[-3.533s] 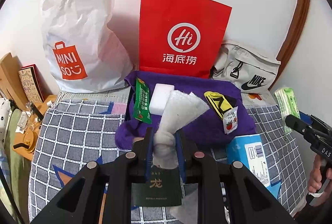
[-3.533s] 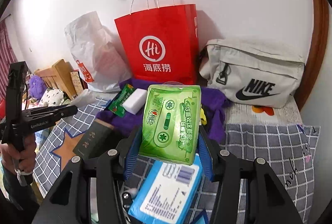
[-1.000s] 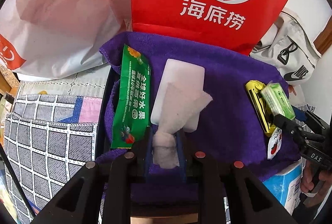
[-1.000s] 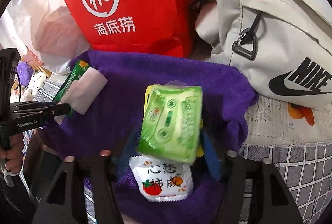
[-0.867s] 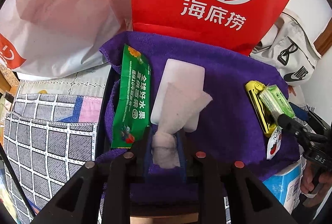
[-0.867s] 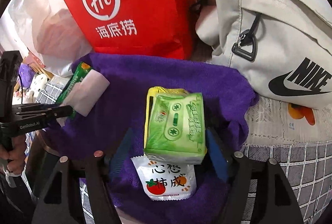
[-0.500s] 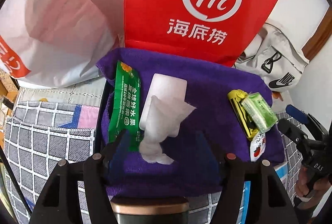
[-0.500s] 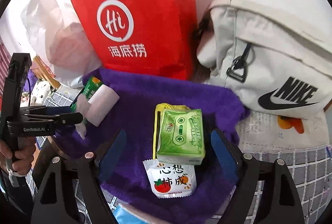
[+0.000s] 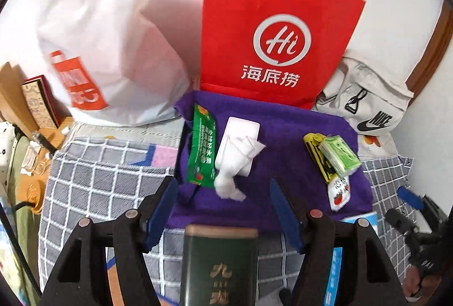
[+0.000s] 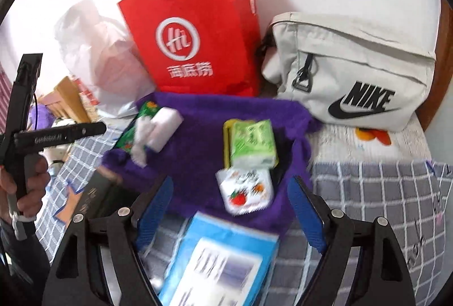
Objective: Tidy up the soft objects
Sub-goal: 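Withdraw both grippers from the towel back toward the loose items on the bed, then grasp the white glove with the left gripper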
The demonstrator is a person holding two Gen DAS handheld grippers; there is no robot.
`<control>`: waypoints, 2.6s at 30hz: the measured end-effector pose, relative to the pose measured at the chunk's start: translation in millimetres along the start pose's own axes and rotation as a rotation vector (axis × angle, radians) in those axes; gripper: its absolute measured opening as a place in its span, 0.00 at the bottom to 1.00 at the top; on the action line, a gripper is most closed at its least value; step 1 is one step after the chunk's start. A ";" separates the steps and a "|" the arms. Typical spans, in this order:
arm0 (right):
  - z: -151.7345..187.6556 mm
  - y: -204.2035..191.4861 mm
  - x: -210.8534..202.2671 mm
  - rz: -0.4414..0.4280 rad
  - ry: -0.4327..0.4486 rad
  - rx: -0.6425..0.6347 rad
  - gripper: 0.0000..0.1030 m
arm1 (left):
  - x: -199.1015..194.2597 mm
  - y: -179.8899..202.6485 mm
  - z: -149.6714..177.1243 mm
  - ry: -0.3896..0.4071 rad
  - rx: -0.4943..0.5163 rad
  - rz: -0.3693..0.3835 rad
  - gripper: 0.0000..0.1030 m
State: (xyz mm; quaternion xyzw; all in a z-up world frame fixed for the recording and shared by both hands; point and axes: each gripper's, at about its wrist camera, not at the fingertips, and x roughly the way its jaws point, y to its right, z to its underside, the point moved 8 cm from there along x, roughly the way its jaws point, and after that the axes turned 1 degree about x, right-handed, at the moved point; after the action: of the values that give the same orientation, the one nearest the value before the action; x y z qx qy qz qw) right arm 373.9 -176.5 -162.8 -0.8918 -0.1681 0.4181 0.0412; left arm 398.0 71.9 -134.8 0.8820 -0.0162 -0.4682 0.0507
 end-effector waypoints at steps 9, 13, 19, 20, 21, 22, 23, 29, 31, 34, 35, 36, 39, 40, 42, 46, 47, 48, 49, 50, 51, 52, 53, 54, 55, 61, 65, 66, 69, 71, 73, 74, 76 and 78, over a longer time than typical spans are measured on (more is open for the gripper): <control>57.1 -34.1 -41.1 -0.054 -0.041 -0.055 0.53 | -46.8 -10.4 47.8 0.013 -0.018 0.004 0.64; 90.7 -48.7 -58.4 -0.098 -0.085 -0.105 0.38 | -55.4 -11.6 70.4 0.010 -0.038 0.008 0.64; 136.6 -64.8 -75.6 -0.162 -0.133 -0.148 0.33 | -59.3 -5.9 104.8 -0.006 -0.043 0.017 0.64; 142.3 -66.6 -76.3 -0.168 -0.141 -0.157 0.33 | -59.9 -5.2 112.0 -0.008 -0.045 0.019 0.64; 149.4 -68.7 -76.3 -0.169 -0.150 -0.171 0.33 | -59.9 -5.1 116.6 -0.010 -0.047 0.021 0.64; 157.3 -70.9 -75.6 -0.165 -0.159 -0.189 0.33 | -60.0 -5.0 124.0 -0.013 -0.050 0.024 0.64; 165.6 -72.4 -73.2 -0.157 -0.166 -0.205 0.33 | -59.6 -4.6 130.0 -0.018 -0.051 0.026 0.64; 190.0 -74.7 -43.4 -0.129 -0.206 -0.223 0.33 | -53.9 -5.6 167.1 -0.059 -0.041 0.015 0.64; 195.1 -77.8 -33.4 -0.136 -0.219 -0.230 0.33 | -53.2 -5.5 177.8 -0.068 -0.036 0.014 0.64; 197.0 -78.9 -19.9 -0.123 -0.220 -0.235 0.33 | -54.1 -5.6 190.2 -0.077 -0.030 0.015 0.64; 197.4 -78.2 -15.0 -0.122 -0.222 -0.225 0.33 | -54.4 -5.7 193.1 -0.080 -0.027 0.014 0.64; 198.1 -77.4 -10.4 -0.122 -0.225 -0.216 0.33 | -54.9 -6.1 196.1 -0.081 -0.026 0.011 0.64; 197.3 -73.0 -7.5 -0.102 -0.204 -0.201 0.22 | -56.4 -6.7 202.8 -0.084 -0.025 0.012 0.64; 196.4 -71.9 -9.0 -0.096 -0.197 -0.201 0.20 | -57.8 -5.3 204.8 -0.080 -0.016 0.016 0.64; 196.5 -67.6 -16.7 -0.103 -0.190 -0.186 0.02 | -60.3 -3.7 206.6 -0.070 -0.004 0.007 0.64; 200.8 -61.6 -27.9 -0.121 -0.189 -0.154 0.02 | -65.5 4.3 208.8 -0.049 0.024 0.007 0.64; 202.0 -61.0 -29.6 -0.112 -0.186 -0.158 0.02 | -66.9 6.7 209.7 -0.044 0.030 0.012 0.64; 203.0 -60.7 -30.8 -0.106 -0.185 -0.159 0.02 | -68.2 8.3 210.5 -0.040 0.034 0.014 0.64; 203.9 -59.9 -31.5 -0.102 -0.187 -0.156 0.03 | -69.4 9.9 211.8 -0.036 0.040 0.013 0.64; 203.3 -58.8 -31.5 -0.095 -0.185 -0.150 0.05 | -69.9 10.8 212.5 -0.034 0.044 0.012 0.64; 202.4 -57.7 -31.4 -0.092 -0.180 -0.145 0.05 | -70.4 11.9 213.2 -0.032 0.051 0.011 0.64; 201.0 -57.1 -29.5 -0.087 -0.178 -0.139 0.06 | -70.8 12.7 213.9 -0.030 0.056 0.012 0.64; 200.1 -58.0 -27.1 -0.092 -0.187 -0.134 0.14 | -71.1 13.1 214.4 -0.029 0.059 0.013 0.64; 199.0 -59.1 -24.8 -0.100 -0.190 -0.127 0.27 | -71.6 13.3 214.8 -0.025 0.060 0.018 0.64; 197.6 -60.5 -22.8 -0.108 -0.186 -0.120 0.32 | -72.3 13.8 215.5 -0.023 0.061 0.021 0.64; 197.5 -64.0 -2.6 -0.100 -0.193 -0.089 0.36 | -71.9 12.0 217.4 -0.016 0.061 0.044 0.64; 195.6 -67.3 -2.8 -0.121 -0.184 -0.085 0.15 | -70.4 5.5 219.4 -0.016 0.057 0.044 0.64; 195.1 -68.1 -6.4 -0.117 -0.176 -0.089 0.07 | -70.4 3.7 219.9 -0.016 0.053 0.044 0.64; 196.0 -72.2 -18.8 -0.130 -0.168 -0.099 0.04 | -68.8 -4.5 223.3 -0.023 0.030 0.051 0.64; 199.2 -73.9 -25.6 -0.134 -0.165 -0.108 0.04 | -67.6 -7.0 226.5 -0.032 0.019 0.062 0.64; 203.9 -73.3 -29.5 -0.125 -0.171 -0.116 0.04 | -67.1 -8.0 230.0 -0.037 0.014 0.074 0.64; 205.5 -72.0 -31.0 -0.121 -0.170 -0.115 0.04 | -66.9 -8.5 231.6 -0.040 0.011 0.077 0.64; 209.2 -69.7 -34.0 -0.127 -0.174 -0.108 0.04 | -66.3 -8.8 235.5 -0.049 0.009 0.079 0.64; 215.7 -67.8 -38.6 -0.122 -0.190 -0.114 0.04 | -65.9 -8.4 238.3 -0.054 0.012 0.076 0.64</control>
State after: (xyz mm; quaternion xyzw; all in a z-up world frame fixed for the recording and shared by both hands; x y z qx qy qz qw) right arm 169.2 -140.1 -259.6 -0.8372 -0.2486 0.4872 -0.0002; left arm 163.7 67.6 -213.9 0.8682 -0.0537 -0.4893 0.0627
